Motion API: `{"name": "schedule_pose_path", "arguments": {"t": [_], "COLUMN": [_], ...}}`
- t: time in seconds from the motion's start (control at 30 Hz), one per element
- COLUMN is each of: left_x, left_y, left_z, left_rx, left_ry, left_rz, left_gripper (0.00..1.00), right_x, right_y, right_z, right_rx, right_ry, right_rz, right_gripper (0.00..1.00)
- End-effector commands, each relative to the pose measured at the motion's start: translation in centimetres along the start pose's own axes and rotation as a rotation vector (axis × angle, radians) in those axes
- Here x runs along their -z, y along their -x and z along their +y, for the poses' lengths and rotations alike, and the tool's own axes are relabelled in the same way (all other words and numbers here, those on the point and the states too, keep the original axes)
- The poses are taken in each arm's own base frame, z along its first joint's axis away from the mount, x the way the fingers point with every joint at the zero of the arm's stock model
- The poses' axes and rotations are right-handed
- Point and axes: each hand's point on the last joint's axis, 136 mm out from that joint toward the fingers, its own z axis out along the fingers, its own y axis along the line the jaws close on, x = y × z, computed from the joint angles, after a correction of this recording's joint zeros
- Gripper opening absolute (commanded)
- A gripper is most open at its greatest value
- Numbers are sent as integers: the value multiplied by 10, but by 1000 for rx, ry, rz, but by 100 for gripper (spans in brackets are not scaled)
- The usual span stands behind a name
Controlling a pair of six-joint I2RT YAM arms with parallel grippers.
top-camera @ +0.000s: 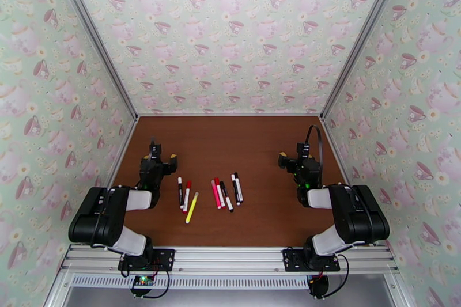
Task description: Open the pen caps
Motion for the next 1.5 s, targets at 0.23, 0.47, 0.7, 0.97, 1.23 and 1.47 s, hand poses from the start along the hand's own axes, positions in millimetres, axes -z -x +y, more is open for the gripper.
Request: {"name": "schedule_pose_path", "arguments": {"t": [0.23, 0.47, 0.7, 0.97, 1.23, 1.47], "left_x": [5, 12, 29, 73, 114, 135], "left_y": [9, 19, 39, 69, 37, -16], "left_z": [-4, -2, -2, -20, -41, -46], "left_rx": [9, 4, 7, 154, 324, 377], "left_ry": [-20, 9, 65, 35, -35, -25], "left_rz": [-53, -71, -32, 167, 357, 594], "left_gripper": [100, 100, 100, 100, 100, 94], "right_x": [7, 12, 28, 54, 66, 70], "right_y": [10, 17, 47, 79, 92, 80], "right_z": [-3, -4, -2, 16, 30, 55], "right_rx": [-19, -19, -37, -256, -490, -540], "right_ry": [-9, -14, -6, 76, 127, 256], "right_rz": [-59, -77, -40, 101, 207, 275], "right_gripper": [100, 100, 100, 100, 100, 100]}}
